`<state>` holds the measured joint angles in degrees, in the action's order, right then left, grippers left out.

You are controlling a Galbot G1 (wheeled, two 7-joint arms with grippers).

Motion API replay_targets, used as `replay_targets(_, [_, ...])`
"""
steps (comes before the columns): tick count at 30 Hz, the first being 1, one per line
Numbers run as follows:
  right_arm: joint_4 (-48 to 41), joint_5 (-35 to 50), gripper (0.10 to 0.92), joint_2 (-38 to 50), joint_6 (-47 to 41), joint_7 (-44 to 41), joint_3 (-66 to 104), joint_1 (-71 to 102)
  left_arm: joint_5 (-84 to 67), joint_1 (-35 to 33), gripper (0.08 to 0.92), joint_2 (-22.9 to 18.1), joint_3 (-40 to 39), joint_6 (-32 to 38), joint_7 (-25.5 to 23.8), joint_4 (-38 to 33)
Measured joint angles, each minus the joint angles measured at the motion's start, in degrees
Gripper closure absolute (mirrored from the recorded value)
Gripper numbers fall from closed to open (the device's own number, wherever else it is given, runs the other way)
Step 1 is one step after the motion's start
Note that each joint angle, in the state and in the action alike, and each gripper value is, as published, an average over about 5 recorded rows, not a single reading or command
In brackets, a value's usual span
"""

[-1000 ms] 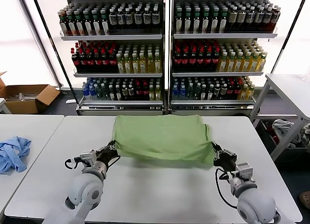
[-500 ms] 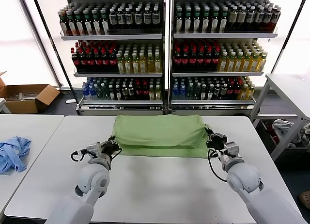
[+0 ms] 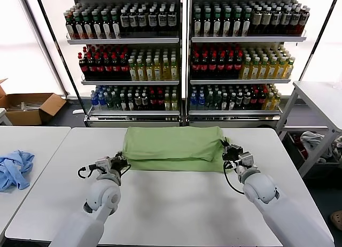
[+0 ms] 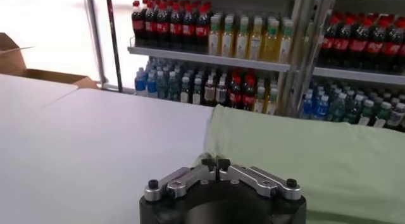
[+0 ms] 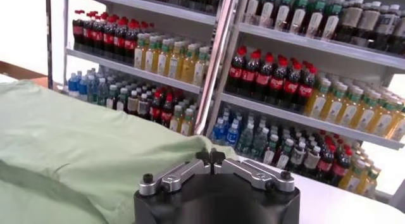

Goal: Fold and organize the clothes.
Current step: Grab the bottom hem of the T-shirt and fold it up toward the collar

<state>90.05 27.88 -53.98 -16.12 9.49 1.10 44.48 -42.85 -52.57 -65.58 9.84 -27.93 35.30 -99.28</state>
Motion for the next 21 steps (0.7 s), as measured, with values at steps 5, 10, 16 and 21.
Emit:
replay_targets(5, [-0.36, -0.05, 0.919, -0.42, -0.02, 0.79, 0.05, -0.19, 0.27, 1.04, 0.705, 0.01, -0.54, 0.47, -0.67, 0.80])
replay_targets(10, [-0.52, 0.08, 0.845, -1.14, -0.83, 2.12, 0.53, -0.84, 0.78, 2.59, 0.575, 0.18, -0.94, 0.75, -1.10, 1.99])
replay_targets(16, [-0.05, 0.78, 0.681, -1.63, -2.38, 3.41, 1.75, -1.57, 1.74, 3.10, 0.401, 0.78, -0.42, 0.81, -1.80, 1.92])
replay_targets(21, [1.27, 1.86, 0.534, -1.56, -3.77, 4.31, 2.94, -1.58, 2.45, 2.30, 0.256, 1.27, 0.22, 0.40, -2.49, -0.05])
